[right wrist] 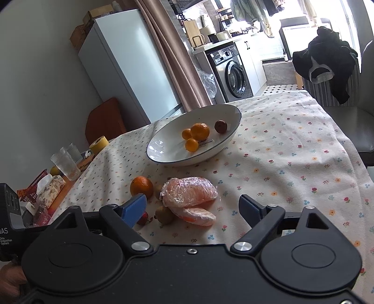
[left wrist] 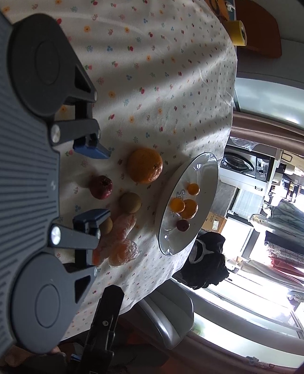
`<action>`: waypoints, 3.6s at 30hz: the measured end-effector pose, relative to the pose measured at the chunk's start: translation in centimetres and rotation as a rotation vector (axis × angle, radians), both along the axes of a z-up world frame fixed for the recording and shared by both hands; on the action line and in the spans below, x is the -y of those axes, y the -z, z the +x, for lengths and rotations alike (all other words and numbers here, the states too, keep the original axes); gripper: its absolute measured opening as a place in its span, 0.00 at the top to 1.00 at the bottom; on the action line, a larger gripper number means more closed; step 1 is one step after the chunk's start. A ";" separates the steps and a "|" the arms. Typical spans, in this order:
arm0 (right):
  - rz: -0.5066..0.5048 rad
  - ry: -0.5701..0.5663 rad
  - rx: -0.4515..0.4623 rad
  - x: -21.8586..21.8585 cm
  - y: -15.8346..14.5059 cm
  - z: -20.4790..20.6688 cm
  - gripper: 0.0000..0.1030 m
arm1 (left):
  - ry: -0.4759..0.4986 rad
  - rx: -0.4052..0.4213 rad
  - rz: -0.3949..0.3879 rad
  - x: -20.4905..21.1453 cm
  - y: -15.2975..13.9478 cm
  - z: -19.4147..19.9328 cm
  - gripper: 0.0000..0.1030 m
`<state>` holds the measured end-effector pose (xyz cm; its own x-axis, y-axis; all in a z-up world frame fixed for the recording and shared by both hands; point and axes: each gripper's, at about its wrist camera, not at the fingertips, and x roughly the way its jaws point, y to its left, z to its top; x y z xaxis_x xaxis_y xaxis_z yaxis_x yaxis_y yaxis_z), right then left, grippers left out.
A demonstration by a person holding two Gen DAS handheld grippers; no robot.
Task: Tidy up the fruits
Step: 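Close the left tool on a red plum while the right tool approaches a plastic-wrapped item, then close the right tool on the plastic-wrapped orange item, then carry both items over the bowl and open the left tool to drop the plum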
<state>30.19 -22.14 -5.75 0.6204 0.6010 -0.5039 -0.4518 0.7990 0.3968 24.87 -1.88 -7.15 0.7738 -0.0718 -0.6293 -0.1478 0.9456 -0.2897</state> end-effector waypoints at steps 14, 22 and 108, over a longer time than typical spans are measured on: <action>-0.032 -0.023 0.003 -1.6 0.0 0.8 0.17 | -0.011 -0.004 0.019 0.3 0.5 0.7 0.79; -0.092 -0.050 0.023 -3.8 -0.1 1.4 0.17 | -0.057 0.031 0.003 -1.4 -0.6 -0.4 0.79; -0.298 0.034 0.027 -2.9 1.9 2.8 0.68 | -0.120 0.058 -0.065 -4.1 -1.1 -3.6 0.79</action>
